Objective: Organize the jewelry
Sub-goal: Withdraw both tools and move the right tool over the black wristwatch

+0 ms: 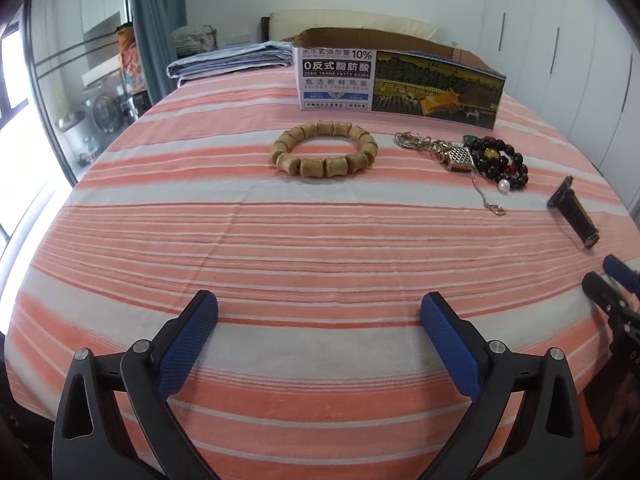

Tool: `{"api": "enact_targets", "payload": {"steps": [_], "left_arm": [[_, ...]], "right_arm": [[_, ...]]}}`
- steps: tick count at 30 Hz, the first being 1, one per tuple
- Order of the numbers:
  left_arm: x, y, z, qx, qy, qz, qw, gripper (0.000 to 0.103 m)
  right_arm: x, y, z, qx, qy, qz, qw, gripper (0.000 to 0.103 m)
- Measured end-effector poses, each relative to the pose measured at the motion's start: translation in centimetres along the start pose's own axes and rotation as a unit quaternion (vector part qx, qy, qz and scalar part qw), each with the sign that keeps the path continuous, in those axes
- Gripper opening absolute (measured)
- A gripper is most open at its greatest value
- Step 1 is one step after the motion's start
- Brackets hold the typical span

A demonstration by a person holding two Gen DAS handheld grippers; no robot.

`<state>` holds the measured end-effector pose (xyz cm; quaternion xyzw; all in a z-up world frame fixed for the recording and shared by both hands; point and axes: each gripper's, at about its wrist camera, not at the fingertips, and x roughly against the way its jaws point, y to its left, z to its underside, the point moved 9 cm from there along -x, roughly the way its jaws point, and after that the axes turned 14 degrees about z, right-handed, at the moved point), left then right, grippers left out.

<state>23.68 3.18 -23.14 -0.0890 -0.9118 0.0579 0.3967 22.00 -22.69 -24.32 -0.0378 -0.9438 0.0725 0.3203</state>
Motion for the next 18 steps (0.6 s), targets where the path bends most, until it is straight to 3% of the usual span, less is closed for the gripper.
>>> {"api": "enact_targets", "payload": {"steps": [14, 18], "left_arm": [[0.04, -0.13, 0.05, -0.007, -0.009, 0.001, 0.9999, 0.102], [0.03, -0.16, 0.05, -0.009, -0.011, 0.001, 0.9999, 0.102]], "right_arm": [[-0.28, 0.13, -0.37, -0.008, 0.007, 0.005, 1.000, 0.068], [-0.41, 0.40, -0.55, -0.013, 0.024, -0.017, 0.999, 0.078]]}}
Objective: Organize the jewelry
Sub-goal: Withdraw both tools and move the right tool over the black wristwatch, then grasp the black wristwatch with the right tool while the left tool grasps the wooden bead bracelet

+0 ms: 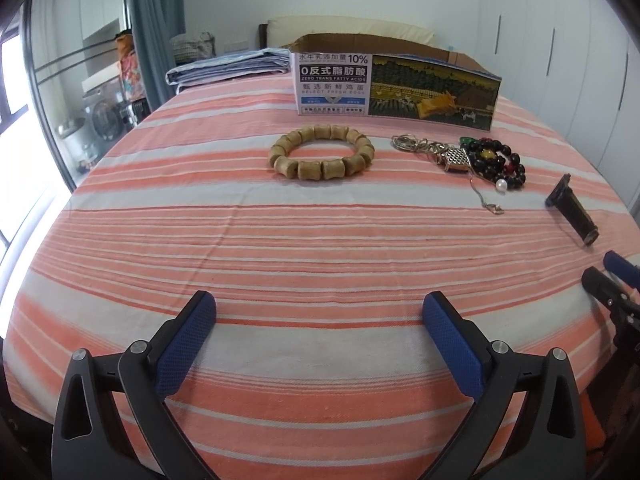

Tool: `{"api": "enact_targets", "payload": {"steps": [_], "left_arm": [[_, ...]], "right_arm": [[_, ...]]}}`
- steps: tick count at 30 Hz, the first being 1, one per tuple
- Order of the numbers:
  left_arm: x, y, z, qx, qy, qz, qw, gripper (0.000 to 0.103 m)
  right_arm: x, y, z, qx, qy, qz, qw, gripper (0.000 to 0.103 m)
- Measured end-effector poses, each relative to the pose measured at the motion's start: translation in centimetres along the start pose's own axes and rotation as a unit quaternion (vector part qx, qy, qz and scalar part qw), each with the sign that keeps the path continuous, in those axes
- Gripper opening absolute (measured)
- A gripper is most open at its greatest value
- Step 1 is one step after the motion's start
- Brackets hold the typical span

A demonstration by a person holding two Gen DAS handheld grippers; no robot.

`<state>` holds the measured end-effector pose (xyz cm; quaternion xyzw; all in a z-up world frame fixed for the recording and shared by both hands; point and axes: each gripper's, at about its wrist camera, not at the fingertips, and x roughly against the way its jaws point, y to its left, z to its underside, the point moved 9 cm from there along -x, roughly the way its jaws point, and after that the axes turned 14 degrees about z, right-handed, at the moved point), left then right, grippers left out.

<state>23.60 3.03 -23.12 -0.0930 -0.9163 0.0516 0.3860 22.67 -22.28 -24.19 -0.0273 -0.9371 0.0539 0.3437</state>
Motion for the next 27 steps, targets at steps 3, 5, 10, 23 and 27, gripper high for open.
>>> {"api": "enact_targets", "payload": {"steps": [3, 5, 10, 23, 27], "left_arm": [[0.0, 0.0, 0.0, 0.000, 0.000, 0.000, 1.0000, 0.102], [0.0, 0.0, 0.0, 0.000, 0.000, 0.000, 1.0000, 0.102], [-0.1, 0.0, 0.0, 0.000, 0.001, 0.001, 1.0000, 0.102], [-0.3, 0.1, -0.1, 0.003, 0.025, 0.017, 0.9995, 0.102], [0.3, 0.7, -0.7, 0.030, 0.011, 0.031, 0.9990, 0.102]], "right_arm": [[-0.4, -0.2, -0.5, -0.010, 0.019, -0.010, 1.000, 0.079], [-0.9, -0.7, -1.1, -0.029, 0.030, -0.022, 0.999, 0.079], [-2.9, -1.1, -2.6, -0.032, 0.053, -0.040, 0.997, 0.079], [-4.8, 0.0, -4.0, 0.017, 0.043, -0.025, 0.999, 0.045], [-4.7, 0.2, -4.0, 0.021, 0.033, -0.011, 0.999, 0.044]]}}
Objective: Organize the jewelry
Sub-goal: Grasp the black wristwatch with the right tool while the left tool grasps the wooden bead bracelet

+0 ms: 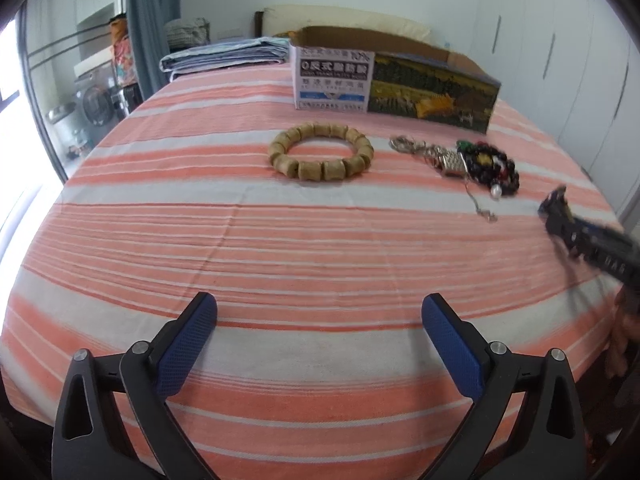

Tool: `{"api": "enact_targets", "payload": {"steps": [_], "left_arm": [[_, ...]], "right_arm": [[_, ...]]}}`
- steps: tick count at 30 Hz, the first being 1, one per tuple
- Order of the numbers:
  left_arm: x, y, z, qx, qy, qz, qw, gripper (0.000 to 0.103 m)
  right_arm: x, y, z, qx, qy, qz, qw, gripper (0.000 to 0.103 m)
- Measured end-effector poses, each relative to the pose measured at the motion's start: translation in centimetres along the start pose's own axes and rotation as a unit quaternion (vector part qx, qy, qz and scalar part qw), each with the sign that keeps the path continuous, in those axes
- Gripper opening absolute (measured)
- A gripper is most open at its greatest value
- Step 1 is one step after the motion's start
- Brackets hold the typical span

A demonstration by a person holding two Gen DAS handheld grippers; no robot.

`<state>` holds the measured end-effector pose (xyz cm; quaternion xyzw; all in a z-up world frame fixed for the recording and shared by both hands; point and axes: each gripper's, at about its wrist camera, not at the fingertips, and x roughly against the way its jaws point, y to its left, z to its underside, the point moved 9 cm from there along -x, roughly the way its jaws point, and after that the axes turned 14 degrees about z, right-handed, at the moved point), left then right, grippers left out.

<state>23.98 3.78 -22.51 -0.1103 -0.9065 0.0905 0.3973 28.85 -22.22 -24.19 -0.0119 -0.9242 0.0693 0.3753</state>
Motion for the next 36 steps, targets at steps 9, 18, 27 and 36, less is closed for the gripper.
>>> {"api": "enact_targets", "payload": {"steps": [9, 18, 27, 36], "left_arm": [[-0.5, 3.8, -8.2, 0.048, -0.046, -0.017, 0.9976, 0.102], [-8.4, 6.6, -10.0, 0.017, 0.070, -0.063, 0.9954, 0.084], [-7.0, 2.9, -9.4, -0.023, 0.045, 0.009, 0.9987, 0.013], [0.4, 1.1, -10.4, 0.033, -0.035, 0.090, 0.9948, 0.013]], "right_arm": [[0.1, 0.2, 0.1, 0.011, -0.008, 0.015, 1.000, 0.044], [0.0, 0.1, 0.0, 0.006, -0.009, 0.012, 1.000, 0.044], [1.6, -1.1, 0.1, -0.038, 0.007, -0.019, 0.999, 0.042], [6.1, -2.1, -1.5, -0.048, -0.008, -0.045, 0.998, 0.042]]}}
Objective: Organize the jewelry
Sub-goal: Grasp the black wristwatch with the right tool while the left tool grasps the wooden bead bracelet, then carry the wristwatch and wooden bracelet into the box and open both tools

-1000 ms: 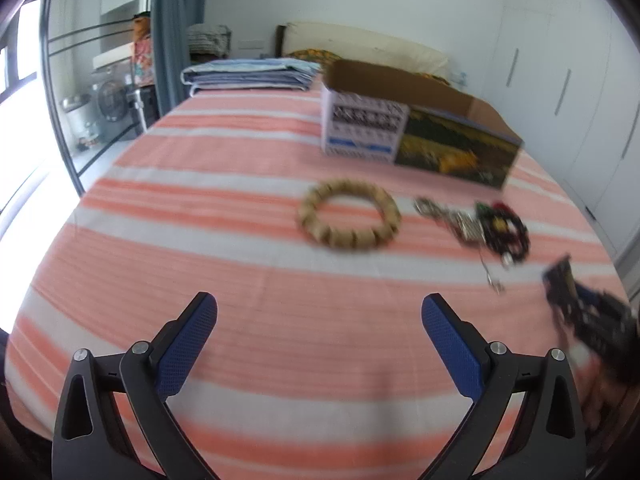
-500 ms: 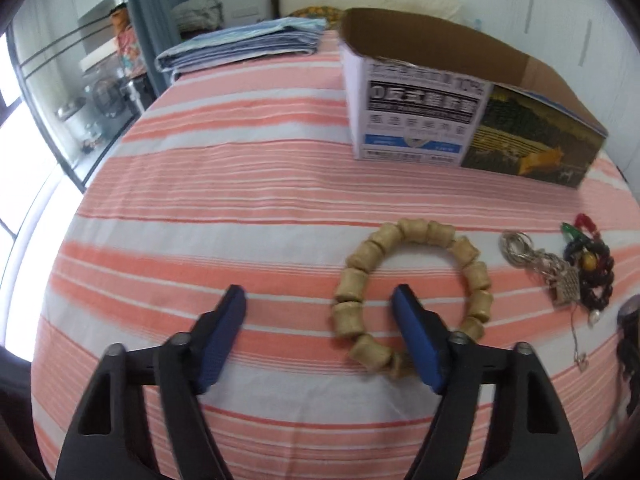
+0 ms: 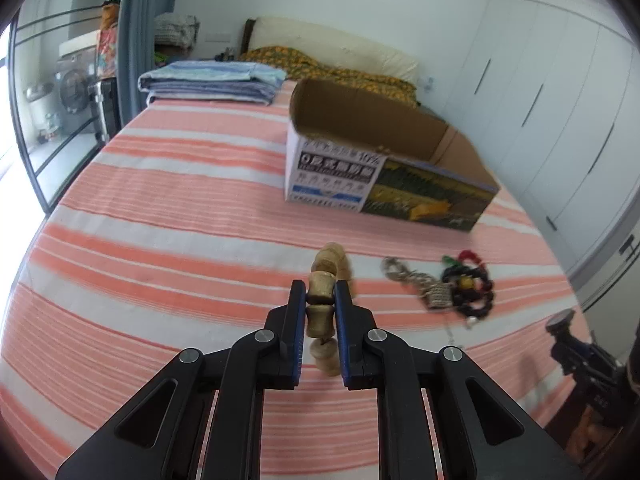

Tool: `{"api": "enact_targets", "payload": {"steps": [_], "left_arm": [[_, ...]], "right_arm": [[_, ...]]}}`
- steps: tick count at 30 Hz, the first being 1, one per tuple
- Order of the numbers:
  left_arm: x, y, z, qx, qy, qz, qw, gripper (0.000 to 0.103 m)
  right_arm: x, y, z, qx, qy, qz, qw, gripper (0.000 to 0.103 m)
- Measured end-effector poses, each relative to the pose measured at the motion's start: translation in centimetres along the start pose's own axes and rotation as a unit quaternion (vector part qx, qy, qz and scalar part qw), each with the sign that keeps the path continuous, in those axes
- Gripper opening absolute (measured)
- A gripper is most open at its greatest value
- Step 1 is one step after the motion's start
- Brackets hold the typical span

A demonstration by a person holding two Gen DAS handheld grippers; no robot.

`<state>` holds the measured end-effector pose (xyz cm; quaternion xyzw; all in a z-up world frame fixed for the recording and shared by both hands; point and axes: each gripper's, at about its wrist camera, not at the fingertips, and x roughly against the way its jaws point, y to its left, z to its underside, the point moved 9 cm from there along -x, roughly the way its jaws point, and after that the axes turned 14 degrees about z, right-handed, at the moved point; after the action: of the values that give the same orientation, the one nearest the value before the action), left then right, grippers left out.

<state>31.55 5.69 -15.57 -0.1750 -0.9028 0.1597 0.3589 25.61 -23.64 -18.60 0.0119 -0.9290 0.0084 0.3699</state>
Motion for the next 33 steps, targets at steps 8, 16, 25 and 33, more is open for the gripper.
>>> {"api": "enact_targets", "payload": {"steps": [8, 16, 25, 33], "left_arm": [[3.1, -1.7, -1.2, 0.003, -0.030, 0.024, 0.9993, 0.013], [4.0, -1.7, -0.9, -0.001, -0.036, 0.019, 0.9992, 0.013], [4.2, -2.8, -1.3, 0.002, -0.039, 0.039, 0.9985, 0.013], [4.4, -4.6, -5.0, -0.010, -0.055, 0.065, 0.9963, 0.013]], "right_arm": [[1.1, 2.3, -1.7, 0.024, -0.011, -0.019, 0.999, 0.042], [1.0, 3.0, -2.1, 0.034, -0.005, -0.021, 0.999, 0.042], [0.9, 3.1, -2.9, 0.040, 0.000, -0.025, 0.999, 0.042], [0.7, 4.3, -5.7, 0.065, -0.011, -0.040, 0.997, 0.042]]}}
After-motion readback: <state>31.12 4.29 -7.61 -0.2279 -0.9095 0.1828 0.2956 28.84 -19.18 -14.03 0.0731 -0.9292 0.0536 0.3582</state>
